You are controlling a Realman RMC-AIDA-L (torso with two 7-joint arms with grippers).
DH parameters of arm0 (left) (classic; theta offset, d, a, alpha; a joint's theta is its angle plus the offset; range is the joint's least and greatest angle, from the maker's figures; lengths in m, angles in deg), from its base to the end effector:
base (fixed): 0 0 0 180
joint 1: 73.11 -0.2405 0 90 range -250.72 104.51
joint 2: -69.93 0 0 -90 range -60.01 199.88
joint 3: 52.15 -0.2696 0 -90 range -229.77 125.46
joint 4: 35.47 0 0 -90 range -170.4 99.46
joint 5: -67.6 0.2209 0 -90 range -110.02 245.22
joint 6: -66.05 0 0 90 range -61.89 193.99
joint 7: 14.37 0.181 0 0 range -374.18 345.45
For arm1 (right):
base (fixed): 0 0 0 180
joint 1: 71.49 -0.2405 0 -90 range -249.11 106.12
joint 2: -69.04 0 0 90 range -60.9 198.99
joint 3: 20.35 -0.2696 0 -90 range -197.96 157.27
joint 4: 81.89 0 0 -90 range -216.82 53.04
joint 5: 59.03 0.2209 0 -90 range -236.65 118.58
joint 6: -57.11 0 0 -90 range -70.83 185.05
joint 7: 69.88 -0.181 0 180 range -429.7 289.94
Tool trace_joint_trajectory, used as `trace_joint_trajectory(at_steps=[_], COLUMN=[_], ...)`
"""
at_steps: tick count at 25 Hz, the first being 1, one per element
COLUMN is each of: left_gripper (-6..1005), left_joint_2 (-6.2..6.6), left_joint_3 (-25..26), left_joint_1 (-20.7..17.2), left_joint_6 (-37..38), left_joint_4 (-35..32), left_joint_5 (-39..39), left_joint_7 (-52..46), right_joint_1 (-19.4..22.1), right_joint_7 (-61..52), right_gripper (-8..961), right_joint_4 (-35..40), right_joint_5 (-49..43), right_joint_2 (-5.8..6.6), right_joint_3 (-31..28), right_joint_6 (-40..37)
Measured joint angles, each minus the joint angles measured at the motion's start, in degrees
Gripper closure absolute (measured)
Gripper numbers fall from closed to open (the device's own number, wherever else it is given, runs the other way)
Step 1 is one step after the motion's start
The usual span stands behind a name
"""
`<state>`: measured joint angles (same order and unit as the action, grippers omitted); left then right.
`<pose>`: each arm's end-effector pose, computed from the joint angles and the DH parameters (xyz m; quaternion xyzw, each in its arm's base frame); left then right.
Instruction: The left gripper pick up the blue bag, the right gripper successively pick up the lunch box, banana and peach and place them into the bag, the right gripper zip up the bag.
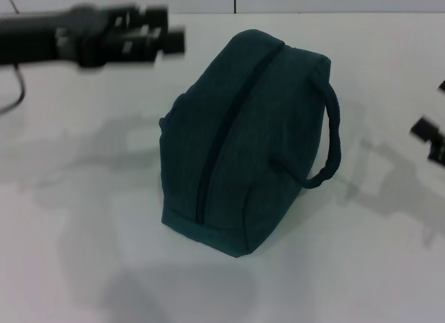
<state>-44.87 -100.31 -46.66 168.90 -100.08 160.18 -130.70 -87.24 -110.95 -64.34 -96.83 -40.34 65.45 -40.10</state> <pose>-0.1732 0.3505 0.0695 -0.9062 -0.2509 -0.3374 0.0443 0.2920 0.2928 0.0125 -0.8326 0.0957 0.4573 0.2974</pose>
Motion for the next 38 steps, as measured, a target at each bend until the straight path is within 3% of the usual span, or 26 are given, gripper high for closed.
trace_joint_trajectory(at_steps=[5, 9, 12, 22, 29, 38], left_gripper=[104, 105, 105, 110, 127, 140], left_joint_2=[-0.41, -3.27, -4.63, -4.47, -4.37, -4.54], left_joint_3=[-0.5, -0.56, -0.33, 2.38, 6.04, 7.87], left_joint_1=[-6.82, -10.52, -12.56, -17.26, -19.65, -19.48], left_joint_6=[5.08, 5.51, 5.4, 5.2, 5.86, 6.83], left_joint_4=[0.13, 0.63, 2.87, 11.55, 14.3, 15.76], left_joint_5=[2.61, 11.21, 15.18, 16.92, 16.54, 15.48], left_joint_7=[9.61, 21.0, 28.94, 42.38, 46.33, 47.49], right_joint_1=[-0.75, -0.85, -0.42, 2.05, 2.26, 2.25], right_joint_7=[0.02, 1.62, 4.69, 5.89, 6.13, 6.04], right_gripper=[108, 109, 109, 109, 108, 108], right_joint_4=[0.17, -0.34, -1.07, -1.36, -1.38, -0.58], right_joint_5=[-8.44, -14.18, -16.96, -23.73, -23.96, -23.11], right_joint_2=[0.6, 0.15, -0.84, -3.42, -3.84, -3.98], right_joint_3=[-0.03, -0.01, -0.02, 0.04, 0.14, -0.13], right_joint_6=[-1.95, -1.27, -0.15, 3.87, 4.33, 3.76])
